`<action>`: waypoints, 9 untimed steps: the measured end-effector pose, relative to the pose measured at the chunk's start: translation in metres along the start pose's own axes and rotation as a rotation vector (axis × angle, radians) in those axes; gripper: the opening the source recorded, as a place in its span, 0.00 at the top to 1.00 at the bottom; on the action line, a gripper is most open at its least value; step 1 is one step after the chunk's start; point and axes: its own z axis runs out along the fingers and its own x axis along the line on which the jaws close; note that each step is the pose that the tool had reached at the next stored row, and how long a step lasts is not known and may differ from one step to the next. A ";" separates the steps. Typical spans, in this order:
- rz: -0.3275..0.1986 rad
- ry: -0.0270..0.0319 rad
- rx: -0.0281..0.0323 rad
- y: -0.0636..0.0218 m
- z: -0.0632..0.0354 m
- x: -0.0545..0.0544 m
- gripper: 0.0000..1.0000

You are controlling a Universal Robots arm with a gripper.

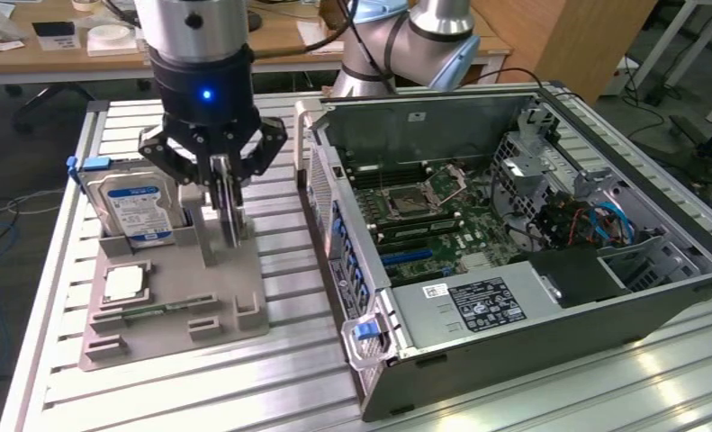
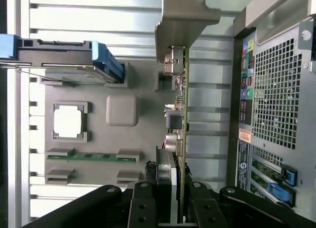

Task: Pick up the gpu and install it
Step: 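Pick up the gpu and move the gpu toward the slot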

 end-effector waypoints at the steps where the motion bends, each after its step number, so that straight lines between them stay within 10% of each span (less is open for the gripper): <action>1: 0.000 -0.0001 0.0000 0.0001 -0.0038 0.000 0.72; 9: 0.000 0.0000 0.0001 0.0010 -0.0357 0.000 0.72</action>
